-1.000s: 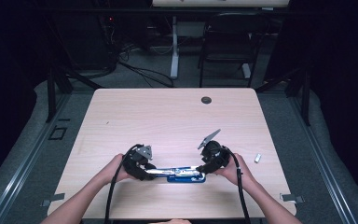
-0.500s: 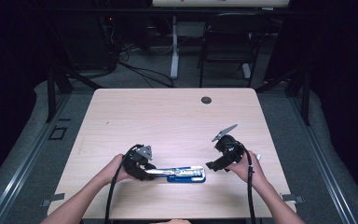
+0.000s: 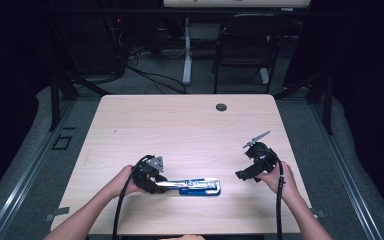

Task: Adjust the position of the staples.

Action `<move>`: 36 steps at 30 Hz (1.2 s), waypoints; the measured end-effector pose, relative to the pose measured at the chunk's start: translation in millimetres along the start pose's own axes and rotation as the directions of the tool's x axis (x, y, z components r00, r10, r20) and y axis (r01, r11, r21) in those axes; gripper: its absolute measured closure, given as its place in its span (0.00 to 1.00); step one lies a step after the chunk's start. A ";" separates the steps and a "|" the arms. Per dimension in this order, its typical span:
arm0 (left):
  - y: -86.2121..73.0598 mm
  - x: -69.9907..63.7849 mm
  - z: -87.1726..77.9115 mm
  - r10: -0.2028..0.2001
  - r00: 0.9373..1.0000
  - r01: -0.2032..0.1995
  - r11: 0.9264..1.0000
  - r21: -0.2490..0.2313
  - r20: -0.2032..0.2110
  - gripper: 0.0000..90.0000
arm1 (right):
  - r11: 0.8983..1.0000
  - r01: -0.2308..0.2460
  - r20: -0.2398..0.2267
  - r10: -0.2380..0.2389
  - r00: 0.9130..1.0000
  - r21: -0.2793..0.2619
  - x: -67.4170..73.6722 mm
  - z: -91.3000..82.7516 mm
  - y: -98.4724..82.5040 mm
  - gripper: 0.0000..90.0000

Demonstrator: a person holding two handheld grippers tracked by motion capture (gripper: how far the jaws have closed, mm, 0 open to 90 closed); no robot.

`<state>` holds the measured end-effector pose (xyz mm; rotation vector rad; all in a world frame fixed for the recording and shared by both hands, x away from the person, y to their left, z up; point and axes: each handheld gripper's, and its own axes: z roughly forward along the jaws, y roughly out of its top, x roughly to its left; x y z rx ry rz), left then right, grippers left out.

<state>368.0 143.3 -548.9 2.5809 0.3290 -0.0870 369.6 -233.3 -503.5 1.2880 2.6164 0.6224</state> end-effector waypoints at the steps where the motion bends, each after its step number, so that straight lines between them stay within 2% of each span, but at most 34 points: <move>1: 0.0 0.2 -0.1 0.000 1.000 0.000 1.000 0.002 0.001 0.66 | 1.000 -0.005 0.006 0.005 1.000 0.007 -2.8 -1.8 -1.9 0.03; 2: 0.0 0.2 -0.1 0.000 1.000 0.000 1.000 0.002 0.001 0.66 | 1.000 -0.005 0.006 0.005 1.000 0.007 -2.8 -1.8 -1.9 0.03; 3: -0.3 0.0 -0.1 0.001 1.000 -0.001 1.000 0.000 0.000 0.66 | 0.999 -0.041 0.023 0.041 0.999 -0.004 -8.4 -3.9 -7.3 0.03; 8: -0.3 0.3 -0.1 0.000 1.000 0.000 1.000 0.000 0.003 0.66 | 0.994 -0.107 0.042 0.108 0.993 -0.013 -23.5 -11.5 -21.3 0.03; 10: -0.3 0.5 0.1 -0.001 1.000 0.001 1.000 0.001 0.004 0.66 | 0.993 -0.116 0.051 0.116 0.992 -0.006 -26.9 -13.6 -24.1 0.03; 12: -0.1 0.0 0.3 -0.001 1.000 0.001 1.000 0.003 0.002 0.66 | 0.988 -0.156 0.081 0.155 0.985 0.007 -34.8 -16.3 -34.4 0.03; 14: -0.1 0.1 0.3 0.000 1.000 0.000 1.000 0.003 0.003 0.66 | 0.986 -0.169 0.086 0.167 0.982 0.011 -37.5 -16.3 -37.8 0.03; 15: 0.2 0.3 0.3 -0.002 1.000 0.002 1.000 0.011 0.000 0.66 | 0.979 -0.203 0.085 0.201 0.976 0.011 -43.3 -16.5 -43.2 0.04; 17: 0.2 0.0 0.5 -0.001 1.000 0.001 1.000 0.010 -0.002 0.66 | 0.976 -0.219 0.097 0.217 0.971 0.015 -48.7 -17.7 -46.2 0.04; 18: 0.0 0.0 0.9 -0.002 1.000 0.002 1.000 0.004 0.002 0.66 | 0.971 -0.239 0.101 0.237 0.966 0.007 -50.3 -17.2 -47.2 0.04; 20: 0.1 0.0 0.6 0.000 1.000 0.000 1.000 0.010 -0.002 0.66 | 0.966 -0.257 0.108 0.254 0.961 0.016 -53.8 -15.8 -48.1 0.04; 23: -0.3 0.8 1.2 0.000 1.000 0.000 1.000 0.003 0.006 0.66 | 0.963 -0.266 0.109 0.261 0.959 0.036 -58.2 -13.9 -49.1 0.04; 24: -0.4 1.0 1.5 -0.002 1.000 0.002 1.000 0.002 0.008 0.66 | 0.958 -0.285 0.116 0.279 0.953 0.035 -62.1 -11.6 -50.9 0.04; 27: -0.1 0.7 1.7 -0.002 1.000 0.002 1.000 0.003 0.007 0.66 | 0.949 -0.313 0.120 0.307 0.944 0.033 -67.4 -10.0 -53.0 0.10; 32: -0.3 1.3 1.8 -0.003 1.000 0.003 1.000 0.004 0.010 0.66 | 0.948 -0.315 0.134 0.307 0.942 0.048 -71.6 -4.0 -51.2 0.17; 36: -0.3 1.3 2.1 -0.007 1.000 0.007 1.000 0.004 0.012 0.66 | 0.934 -0.354 0.137 0.345 0.929 0.048 -79.1 1.4 -52.6 0.30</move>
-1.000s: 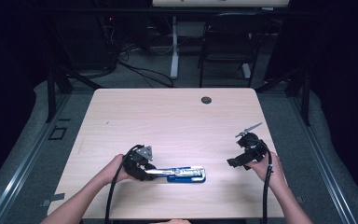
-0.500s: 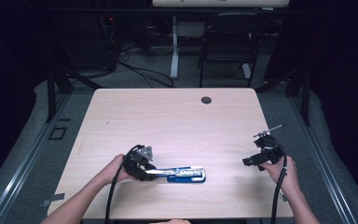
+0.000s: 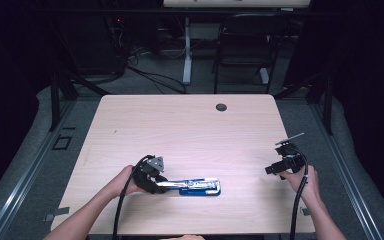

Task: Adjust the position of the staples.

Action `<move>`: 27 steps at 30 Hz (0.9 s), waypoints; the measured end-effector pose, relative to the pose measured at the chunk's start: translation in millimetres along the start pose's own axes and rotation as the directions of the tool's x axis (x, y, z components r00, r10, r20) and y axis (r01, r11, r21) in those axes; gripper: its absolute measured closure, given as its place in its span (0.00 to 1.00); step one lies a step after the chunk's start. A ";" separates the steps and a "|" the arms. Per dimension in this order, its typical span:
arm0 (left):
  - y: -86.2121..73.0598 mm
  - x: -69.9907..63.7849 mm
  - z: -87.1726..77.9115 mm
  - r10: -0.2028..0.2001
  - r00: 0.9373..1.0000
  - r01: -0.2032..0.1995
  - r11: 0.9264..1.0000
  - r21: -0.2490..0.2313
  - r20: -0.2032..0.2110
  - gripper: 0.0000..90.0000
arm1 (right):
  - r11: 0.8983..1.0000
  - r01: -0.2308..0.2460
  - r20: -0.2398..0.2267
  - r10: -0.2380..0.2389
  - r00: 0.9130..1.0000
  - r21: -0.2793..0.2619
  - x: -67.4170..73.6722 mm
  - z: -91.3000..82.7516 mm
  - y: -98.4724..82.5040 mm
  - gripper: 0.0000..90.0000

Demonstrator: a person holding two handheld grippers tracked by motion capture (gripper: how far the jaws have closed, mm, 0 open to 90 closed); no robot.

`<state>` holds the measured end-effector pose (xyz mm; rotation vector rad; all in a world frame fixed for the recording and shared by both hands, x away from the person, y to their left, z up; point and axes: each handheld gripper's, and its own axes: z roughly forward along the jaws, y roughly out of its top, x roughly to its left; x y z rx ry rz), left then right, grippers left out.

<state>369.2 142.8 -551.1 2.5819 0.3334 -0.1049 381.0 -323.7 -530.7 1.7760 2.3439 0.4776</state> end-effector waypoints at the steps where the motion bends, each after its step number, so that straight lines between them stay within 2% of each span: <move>1: 0.0 0.0 0.0 0.000 1.000 0.000 1.000 0.000 0.000 0.66 | 1.000 -0.011 -0.001 0.011 1.000 0.005 -2.3 1.6 -0.2 0.32; 3: 0.0 0.1 0.0 0.000 1.000 0.000 1.000 0.001 0.000 0.66 | 1.000 -0.019 -0.005 0.019 1.000 0.010 -5.0 3.4 -0.4 0.34; 4: 0.1 0.1 -0.2 0.001 1.000 -0.001 1.000 0.004 -0.002 0.66 | 0.999 -0.035 -0.005 0.035 0.999 0.017 -9.2 5.7 -0.5 0.40; 5: 0.2 0.2 -0.2 0.001 1.000 -0.001 1.000 0.006 -0.003 0.66 | 0.999 -0.035 -0.005 0.035 0.999 0.017 -9.2 5.7 -0.5 0.40; 7: 0.2 0.3 -0.1 0.001 1.000 -0.001 1.000 0.006 -0.003 0.66 | 0.999 -0.053 -0.011 0.053 0.999 0.010 -12.4 7.7 0.5 0.47; 8: 0.2 0.4 0.0 0.001 1.000 -0.001 1.000 0.006 -0.002 0.66 | 0.998 -0.063 -0.004 0.063 0.998 0.005 -12.1 8.2 0.8 0.48; 13: 0.0 0.6 0.6 0.000 1.000 0.000 1.000 0.001 0.003 0.66 | 0.997 -0.078 -0.025 0.078 0.997 -0.001 -11.5 12.5 2.2 0.52; 14: 0.1 0.6 0.6 0.000 1.000 0.000 1.000 0.002 0.003 0.66 | 0.998 -0.069 -0.016 0.070 0.997 0.013 -11.9 13.2 3.7 0.53; 15: 0.4 0.4 0.3 0.002 1.000 -0.002 1.000 0.009 -0.002 0.66 | 0.997 -0.082 -0.010 0.082 0.997 -0.006 -10.9 14.8 3.8 0.54; 19: 0.4 0.5 0.3 0.004 1.000 -0.004 1.000 0.010 -0.002 0.66 | 0.997 -0.075 0.028 0.075 0.997 0.012 -10.3 16.9 5.5 0.59; 21: 0.5 0.5 0.4 0.005 1.000 -0.005 1.000 0.011 -0.002 0.66 | 0.996 -0.087 0.035 0.087 0.996 -0.001 -9.1 18.9 4.9 0.62; 22: 0.5 0.4 0.4 0.005 1.000 -0.005 1.000 0.012 -0.003 0.67 | 0.997 -0.072 0.029 0.072 0.997 0.017 -10.1 17.8 5.4 0.64; 27: 0.4 0.6 0.8 0.005 1.000 -0.005 1.000 0.007 0.000 0.67 | 0.998 -0.062 0.046 0.061 0.997 0.027 -9.6 16.7 5.4 0.74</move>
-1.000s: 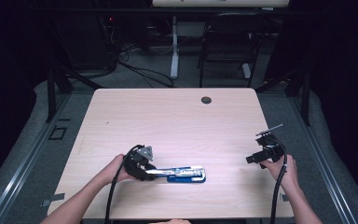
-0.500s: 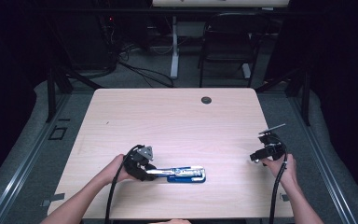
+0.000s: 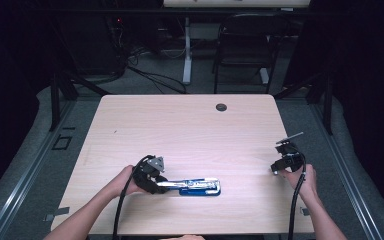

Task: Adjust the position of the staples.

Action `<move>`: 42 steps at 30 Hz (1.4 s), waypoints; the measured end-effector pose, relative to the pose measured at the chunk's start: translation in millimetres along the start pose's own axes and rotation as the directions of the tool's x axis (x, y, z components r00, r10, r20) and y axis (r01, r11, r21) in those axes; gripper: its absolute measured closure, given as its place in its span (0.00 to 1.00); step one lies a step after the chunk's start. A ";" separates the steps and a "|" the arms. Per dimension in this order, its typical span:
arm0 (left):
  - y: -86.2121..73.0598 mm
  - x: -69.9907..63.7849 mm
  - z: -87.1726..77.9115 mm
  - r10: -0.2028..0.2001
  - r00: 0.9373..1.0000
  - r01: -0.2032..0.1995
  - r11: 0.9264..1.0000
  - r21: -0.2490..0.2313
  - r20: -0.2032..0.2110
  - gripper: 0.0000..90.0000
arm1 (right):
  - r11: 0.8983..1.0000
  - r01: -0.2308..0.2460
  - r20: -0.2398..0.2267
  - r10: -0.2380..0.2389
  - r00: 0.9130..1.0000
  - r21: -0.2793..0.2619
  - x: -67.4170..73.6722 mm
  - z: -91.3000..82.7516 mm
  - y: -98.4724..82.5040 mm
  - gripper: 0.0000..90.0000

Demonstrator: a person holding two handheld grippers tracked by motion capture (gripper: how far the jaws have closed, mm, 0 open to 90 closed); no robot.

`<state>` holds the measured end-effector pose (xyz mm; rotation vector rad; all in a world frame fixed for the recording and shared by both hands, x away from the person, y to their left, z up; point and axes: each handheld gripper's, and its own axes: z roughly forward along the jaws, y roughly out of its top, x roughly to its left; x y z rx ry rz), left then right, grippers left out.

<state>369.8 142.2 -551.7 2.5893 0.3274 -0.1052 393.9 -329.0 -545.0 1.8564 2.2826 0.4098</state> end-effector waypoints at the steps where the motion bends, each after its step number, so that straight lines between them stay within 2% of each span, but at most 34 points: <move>1: 0.2 -0.1 -0.4 0.002 1.000 -0.002 1.000 0.007 -0.005 0.66 | 1.000 0.004 -0.001 -0.004 1.000 0.005 -0.1 0.1 0.1 0.76; 7: 0.0 0.0 0.0 0.001 1.000 -0.001 1.000 0.001 0.000 0.67 | 1.000 0.015 0.009 -0.015 1.000 0.010 1.8 -0.4 0.1 0.84; 9: 0.1 0.1 0.1 0.002 1.000 -0.002 1.000 0.002 0.000 0.67 | 0.999 0.034 0.014 -0.034 0.999 0.016 2.8 -2.0 0.4 0.86; 12: 0.1 -0.1 0.2 0.002 1.000 -0.002 1.000 0.002 -0.001 0.67 | 0.999 0.033 -0.002 -0.033 0.999 0.009 1.9 -3.1 1.0 0.79; 15: 0.1 0.2 0.4 0.003 1.000 -0.003 1.000 0.002 0.000 0.67 | 1.000 0.016 -0.009 -0.016 1.000 -0.018 2.4 -2.6 1.8 0.79; 16: 0.1 0.2 0.4 0.003 1.000 -0.003 1.000 0.002 0.000 0.67 | 1.000 0.022 -0.004 -0.022 1.000 -0.009 2.6 -3.5 3.2 0.79; 17: 0.3 0.1 0.6 0.004 1.000 -0.004 1.000 0.004 0.000 0.67 | 1.000 0.011 -0.004 -0.012 1.000 -0.028 3.6 -2.5 4.0 0.79; 19: 0.3 0.1 0.7 0.004 1.000 -0.004 1.000 0.003 0.000 0.67 | 1.000 0.009 -0.007 -0.010 1.000 -0.020 3.6 -3.2 7.5 0.79; 20: 0.4 0.0 0.8 0.007 1.000 -0.007 1.000 0.004 -0.002 0.67 | 0.999 -0.011 -0.013 0.011 1.000 -0.043 5.0 -1.3 8.3 0.80; 21: 0.4 -0.1 0.9 0.007 1.000 -0.007 1.000 0.004 -0.001 0.67 | 1.000 0.001 -0.005 -0.001 1.000 -0.028 5.3 -1.9 9.9 0.80; 24: 0.3 0.1 1.0 0.007 1.000 -0.007 1.000 0.004 0.000 0.67 | 0.999 -0.009 0.005 0.009 1.000 -0.038 8.0 -0.5 11.0 0.82; 32: 0.6 -0.1 1.2 0.006 1.000 -0.006 1.000 0.007 0.000 0.67 | 1.000 0.004 0.035 -0.004 0.999 -0.008 6.9 1.6 10.9 0.82; 37: 0.6 -0.1 1.3 0.007 1.000 -0.007 1.000 0.007 -0.001 0.67 | 1.000 0.023 0.052 -0.023 0.998 -0.008 7.5 3.6 10.4 0.87; 42: 0.7 -0.1 1.3 0.009 1.000 -0.009 1.000 0.008 -0.001 0.67 | 0.999 0.034 0.047 -0.034 0.998 -0.005 7.5 3.0 10.2 0.87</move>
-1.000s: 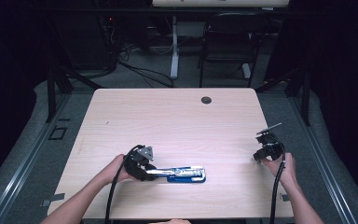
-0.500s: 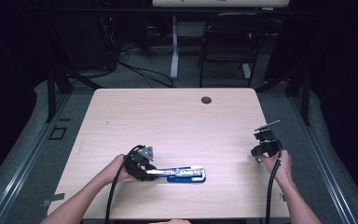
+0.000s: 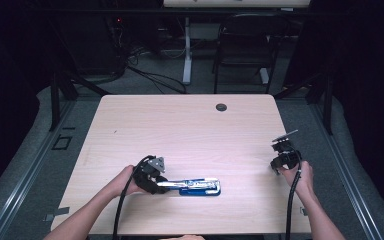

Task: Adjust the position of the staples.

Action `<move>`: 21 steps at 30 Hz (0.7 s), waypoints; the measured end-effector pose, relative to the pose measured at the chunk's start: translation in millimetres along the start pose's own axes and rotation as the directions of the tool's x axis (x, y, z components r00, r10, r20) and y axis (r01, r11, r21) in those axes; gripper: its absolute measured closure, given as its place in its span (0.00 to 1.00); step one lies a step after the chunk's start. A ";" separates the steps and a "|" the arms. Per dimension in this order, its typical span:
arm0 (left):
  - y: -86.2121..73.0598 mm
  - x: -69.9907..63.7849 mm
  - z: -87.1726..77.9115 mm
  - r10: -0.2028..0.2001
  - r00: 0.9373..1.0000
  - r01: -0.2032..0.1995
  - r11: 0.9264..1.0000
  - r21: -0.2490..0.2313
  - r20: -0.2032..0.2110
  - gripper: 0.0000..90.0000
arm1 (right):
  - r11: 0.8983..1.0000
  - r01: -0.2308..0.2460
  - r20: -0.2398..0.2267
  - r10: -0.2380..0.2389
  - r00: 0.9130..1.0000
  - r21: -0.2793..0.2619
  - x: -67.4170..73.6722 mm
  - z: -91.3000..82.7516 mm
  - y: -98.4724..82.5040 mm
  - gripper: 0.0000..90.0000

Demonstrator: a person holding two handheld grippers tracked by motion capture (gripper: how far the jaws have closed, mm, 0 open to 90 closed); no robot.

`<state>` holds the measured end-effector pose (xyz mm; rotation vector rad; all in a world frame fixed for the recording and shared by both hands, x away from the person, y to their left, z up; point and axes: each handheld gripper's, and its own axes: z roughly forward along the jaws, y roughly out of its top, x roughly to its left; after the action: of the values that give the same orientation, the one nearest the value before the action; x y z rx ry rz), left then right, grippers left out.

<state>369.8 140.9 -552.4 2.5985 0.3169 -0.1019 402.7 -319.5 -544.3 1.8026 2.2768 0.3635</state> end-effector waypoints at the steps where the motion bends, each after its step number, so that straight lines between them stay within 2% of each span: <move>1: 0.0 0.1 0.0 0.000 1.000 0.000 1.000 0.000 0.001 0.67 | 1.000 0.007 -0.009 -0.007 1.000 -0.009 0.1 -0.7 0.0 0.87; 2: 0.0 0.1 0.0 0.001 1.000 -0.001 1.000 0.000 0.001 0.67 | 1.000 0.018 -0.004 -0.018 1.000 -0.001 0.4 -1.9 0.6 0.87; 3: 0.3 0.0 -0.3 0.002 1.000 -0.002 1.000 0.006 -0.004 0.67 | 1.000 0.000 -0.008 -0.001 1.000 -0.027 2.7 -1.0 -0.2 0.87; 4: 0.3 0.0 -0.3 0.002 1.000 -0.002 1.000 0.006 -0.004 0.67 | 1.000 0.000 -0.008 -0.001 1.000 -0.027 2.7 -1.0 -0.2 0.87; 5: 0.3 -0.1 -0.2 0.002 1.000 -0.002 1.000 0.005 -0.004 0.67 | 1.000 0.024 -0.011 -0.024 1.000 -0.011 2.5 -2.5 0.6 0.87; 8: 0.3 0.0 -0.2 0.002 1.000 -0.002 1.000 0.006 -0.003 0.67 | 0.998 0.049 -0.029 -0.050 0.998 -0.032 9.8 -4.9 0.6 0.87; 9: 0.3 0.1 -0.2 0.002 1.000 -0.002 1.000 0.006 -0.003 0.67 | 0.997 0.076 -0.035 -0.077 0.996 -0.023 10.8 -6.8 1.2 0.87; 12: 0.3 0.2 -0.1 0.003 1.000 -0.003 1.000 0.006 -0.002 0.67 | 0.995 0.093 -0.053 -0.095 0.994 -0.042 16.9 -8.1 1.1 0.87; 13: 0.3 0.2 -0.2 0.003 1.000 -0.003 1.000 0.006 -0.003 0.67 | 0.993 0.114 -0.057 -0.116 0.992 -0.027 17.8 -9.7 2.1 0.87; 19: -0.1 -0.4 0.2 0.002 1.000 -0.002 1.000 0.000 -0.003 0.67 | 0.989 0.138 -0.075 -0.141 0.987 -0.043 24.7 -11.6 2.5 0.87; 20: -0.1 -0.4 0.2 0.004 1.000 -0.004 1.000 -0.001 -0.002 0.67 | 0.986 0.162 -0.084 -0.165 0.983 -0.047 26.9 -12.7 2.9 0.87; 21: -0.1 -0.4 0.2 0.004 1.000 -0.004 1.000 -0.001 -0.002 0.67 | 0.985 0.160 -0.091 -0.165 0.982 -0.057 28.8 -13.1 2.8 0.87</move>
<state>369.4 140.8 -552.6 2.5980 0.3126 -0.0983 394.6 -291.6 -531.5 1.5944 2.4365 0.4812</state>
